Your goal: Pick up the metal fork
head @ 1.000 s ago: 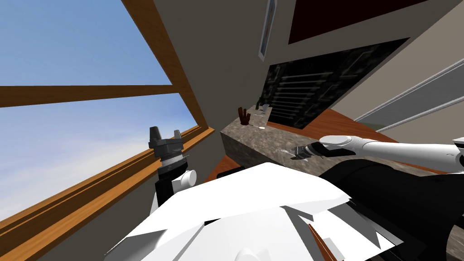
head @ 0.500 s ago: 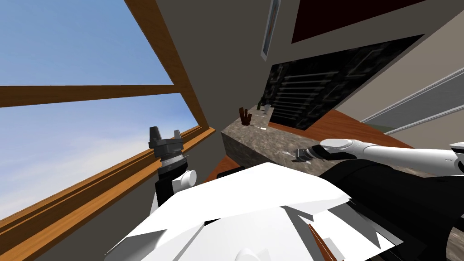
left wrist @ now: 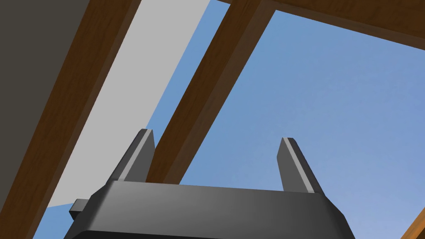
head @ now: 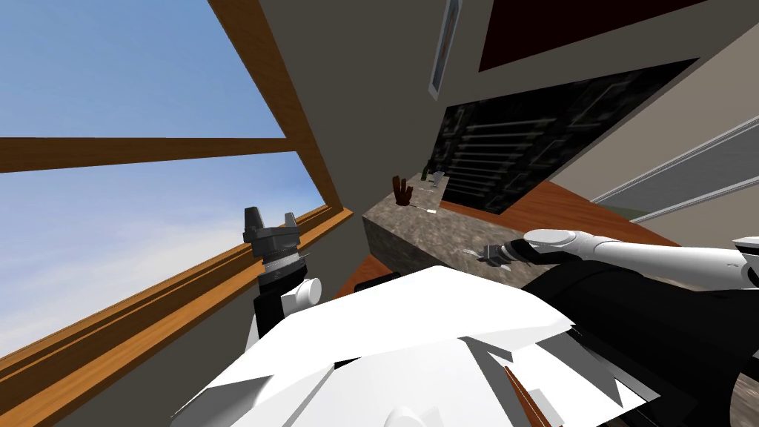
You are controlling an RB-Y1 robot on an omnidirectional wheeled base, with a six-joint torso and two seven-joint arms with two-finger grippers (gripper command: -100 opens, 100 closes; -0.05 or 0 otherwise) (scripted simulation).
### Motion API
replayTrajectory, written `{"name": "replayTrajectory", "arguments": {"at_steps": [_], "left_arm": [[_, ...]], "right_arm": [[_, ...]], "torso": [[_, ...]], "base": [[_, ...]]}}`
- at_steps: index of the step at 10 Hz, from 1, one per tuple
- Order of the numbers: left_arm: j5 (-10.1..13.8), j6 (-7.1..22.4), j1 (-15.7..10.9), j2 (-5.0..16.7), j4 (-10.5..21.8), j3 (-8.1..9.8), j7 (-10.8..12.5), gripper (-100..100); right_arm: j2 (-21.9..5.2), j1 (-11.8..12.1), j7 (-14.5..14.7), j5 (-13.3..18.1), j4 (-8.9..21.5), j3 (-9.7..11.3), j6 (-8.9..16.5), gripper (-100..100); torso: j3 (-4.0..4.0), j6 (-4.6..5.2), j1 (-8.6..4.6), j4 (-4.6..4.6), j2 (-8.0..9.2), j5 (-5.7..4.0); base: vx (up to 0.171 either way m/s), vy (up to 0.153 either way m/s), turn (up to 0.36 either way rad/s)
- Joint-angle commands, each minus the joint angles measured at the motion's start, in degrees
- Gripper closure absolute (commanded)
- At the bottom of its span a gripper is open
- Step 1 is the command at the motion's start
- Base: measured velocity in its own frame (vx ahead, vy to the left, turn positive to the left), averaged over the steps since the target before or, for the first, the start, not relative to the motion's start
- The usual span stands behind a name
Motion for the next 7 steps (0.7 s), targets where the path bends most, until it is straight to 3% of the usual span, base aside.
{"name": "replayTrajectory", "arguments": {"at_steps": [1,2,3,4,6,7], "left_arm": [[0.0,0.0,0.0,0.0,0.0,0.0,0.0,0],[0.0,0.0,0.0,0.0,0.0,0.0,0.0,0],[0.0,0.0,0.0,0.0,0.0,0.0,0.0,0],[0.0,0.0,0.0,0.0,0.0,0.0,0.0,0],[0.0,0.0,0.0,0.0,0.0,0.0,0.0,0],[0.0,0.0,0.0,0.0,0.0,0.0,0.0,0]], "right_arm": [[0.0,0.0,0.0,0.0,0.0,0.0,0.0,100],[0.0,0.0,0.0,0.0,0.0,0.0,0.0,100],[0.0,0.0,0.0,0.0,0.0,0.0,0.0,0],[-1.5,-0.6,-0.3,-0.4,0.4,-0.7,-1.7,100],[-1.7,-0.3,-0.4,-0.4,0.0,-0.8,-1.4,100],[-1.9,-0.2,-0.4,-0.5,-0.1,-0.9,-1.5,0]], "torso": [[0.0,0.0,0.0,0.0,0.0,0.0],[0.0,0.0,0.0,0.0,0.0,0.0],[0.0,0.0,0.0,0.0,0.0,-0.01],[0.0,0.0,0.0,0.0,0.0,-0.01],[0.07,0.06,0.08,0.03,0.12,0.04],[0.05,0.03,0.06,0.03,0.09,0.0]], "base": [[0.0,0.0,0.0],[0.0,0.0,0.0],[0.0,0.0,0.0],[-0.018,0.006,-0.104],[-0.018,0.009,-0.062],[0.0,0.0,0.0]]}}
